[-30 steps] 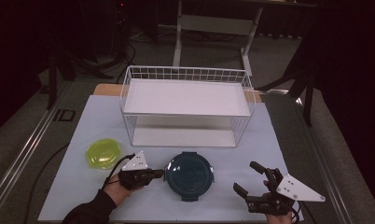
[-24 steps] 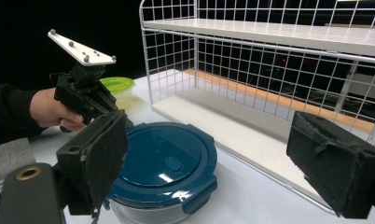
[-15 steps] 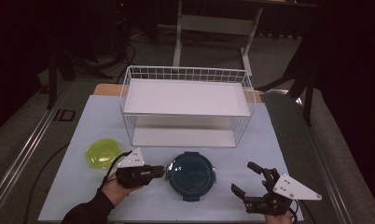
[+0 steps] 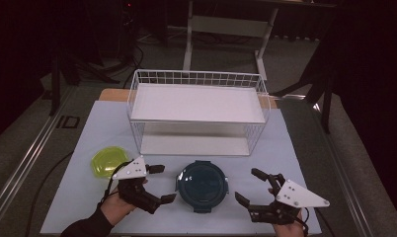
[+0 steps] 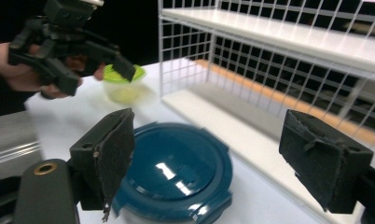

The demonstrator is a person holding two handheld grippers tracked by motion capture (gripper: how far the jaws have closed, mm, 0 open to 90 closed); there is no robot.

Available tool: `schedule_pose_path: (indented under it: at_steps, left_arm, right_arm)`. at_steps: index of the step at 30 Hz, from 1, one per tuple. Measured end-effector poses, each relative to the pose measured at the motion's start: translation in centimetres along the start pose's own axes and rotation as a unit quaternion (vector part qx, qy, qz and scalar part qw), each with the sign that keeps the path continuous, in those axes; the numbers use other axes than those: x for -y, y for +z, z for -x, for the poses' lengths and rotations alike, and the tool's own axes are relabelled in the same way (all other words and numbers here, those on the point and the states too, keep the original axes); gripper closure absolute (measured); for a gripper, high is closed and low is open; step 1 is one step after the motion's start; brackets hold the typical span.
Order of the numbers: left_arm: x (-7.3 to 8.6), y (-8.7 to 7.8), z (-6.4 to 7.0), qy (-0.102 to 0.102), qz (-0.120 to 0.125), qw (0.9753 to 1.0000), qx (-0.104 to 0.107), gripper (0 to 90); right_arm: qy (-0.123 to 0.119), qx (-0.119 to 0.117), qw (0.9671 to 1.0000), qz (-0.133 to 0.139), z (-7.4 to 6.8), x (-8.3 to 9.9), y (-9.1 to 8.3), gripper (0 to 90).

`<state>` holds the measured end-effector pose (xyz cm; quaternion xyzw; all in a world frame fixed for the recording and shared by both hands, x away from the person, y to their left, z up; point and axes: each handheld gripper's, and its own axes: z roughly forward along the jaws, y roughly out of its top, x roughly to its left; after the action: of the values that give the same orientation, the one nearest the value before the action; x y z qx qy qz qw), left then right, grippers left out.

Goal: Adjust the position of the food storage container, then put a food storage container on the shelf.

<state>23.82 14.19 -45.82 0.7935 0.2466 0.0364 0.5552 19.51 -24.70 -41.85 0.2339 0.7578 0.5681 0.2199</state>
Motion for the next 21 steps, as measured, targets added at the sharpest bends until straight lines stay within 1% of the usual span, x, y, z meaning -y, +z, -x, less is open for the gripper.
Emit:
schedule_pose_path:
  at_steps: [2,3,4,5,6,7,8,9,10,11,12,13,14,15,16,17,18,19,20,21]
  left_arm:
    - [0.0,0.2,-0.2,-0.010,-0.004,0.9999,-0.007,0.9]
    - [0.0,0.3,-0.4,-0.017,-0.002,0.9998,-0.006,0.9]
    - [-0.1,0.4,-0.6,-0.026,-0.008,0.9996,-0.007,0.9]
    - [-0.1,0.5,-0.8,-0.033,-0.012,0.9994,-0.008,0.9]
    - [-0.2,0.6,-0.9,-0.038,-0.013,0.9992,-0.005,0.9]
    - [-0.2,0.8,-1.0,-0.043,-0.020,0.9989,-0.005,1.0]
    - [-0.2,1.0,-1.1,-0.044,-0.024,0.9986,-0.014,1.0]
    - [-0.2,1.1,-1.1,-0.052,-0.028,0.9982,-0.015,1.0]
    - [-0.2,1.3,-1.3,-0.064,-0.029,0.9975,-0.011,1.0]
    - [-0.1,1.5,-1.4,-0.072,-0.025,0.9970,-0.013,1.0]
    - [0.0,1.6,-1.6,-0.079,-0.025,0.9964,-0.015,1.0]
    - [0.0,1.8,-1.8,-0.091,-0.025,0.9954,-0.014,1.0]
    - [0.1,1.9,-2.0,-0.107,-0.020,0.9940,-0.009,1.0]
    - [0.1,1.9,-2.2,-0.119,-0.023,0.9926,-0.006,1.0]
    - [0.1,2.0,-2.5,-0.130,-0.030,0.9910,-0.002,1.1]
    - [0.1,2.2,-2.8,-0.140,-0.037,0.9895,-0.004,1.1]
    - [0.1,2.2,-3.1,-0.155,-0.043,0.9869,-0.010,1.1]
    - [0.2,2.3,-3.3,-0.173,-0.041,0.9840,-0.009,1.2]
    - [0.4,2.4,-3.7,-0.191,-0.043,0.9807,-0.003,1.1]
    - [0.5,2.5,-4.0,-0.212,-0.046,0.9762,0.005,1.1]
  right_arm:
    - [0.003,0.019,0.9998,0.002,-0.3,-0.1,0.3,17.2]
    - [0.007,0.019,0.9998,0.010,-0.2,-0.1,0.5,17.1]
    - [0.023,0.015,0.9996,0.005,0.1,0.0,0.8,16.0]
    - [0.036,0.010,0.9993,-0.010,0.3,0.0,1.2,14.5]
    - [0.047,0.004,0.9988,-0.016,0.6,0.1,1.4,14.6]
    - [0.056,0.000,0.9984,-0.008,0.9,0.3,1.6,14.5]
    - [0.057,0.002,0.9984,-0.009,1.1,0.4,1.8,14.5]
    - [0.055,0.010,0.9984,-0.012,1.2,0.5,2.0,14.3]
    - [0.056,0.011,0.9982,-0.018,1.3,0.5,2.1,13.6]
    - [0.057,0.015,0.9979,-0.026,1.3,0.4,2.3,13.4]
    - [0.059,0.020,0.9973,-0.038,1.4,0.4,2.5,13.1]
    - [0.067,0.021,0.9965,-0.045,1.4,0.4,2.7,13.1]
    - [0.084,0.011,0.9950,-0.054,1.6,0.4,2.9,12.8]
    - [0.106,-0.004,0.9926,-0.058,1.8,0.5,3.1,12.4]
    - [0.122,-0.008,0.9905,-0.064,2.0,0.6,3.4,12.4]
    - [0.131,-0.009,0.9882,-0.078,2.1,0.7,3.7,11.7]
    - [0.136,0.002,0.9866,-0.090,2.2,0.8,3.9,11.4]
    - [0.143,0.009,0.9845,-0.100,2.2,0.8,4.3,10.6]
    - [0.152,0.011,0.9824,-0.109,2.3,0.9,4.5,10.1]
    - [0.160,0.018,0.9810,-0.109,2.3,1.0,4.8,10.1]
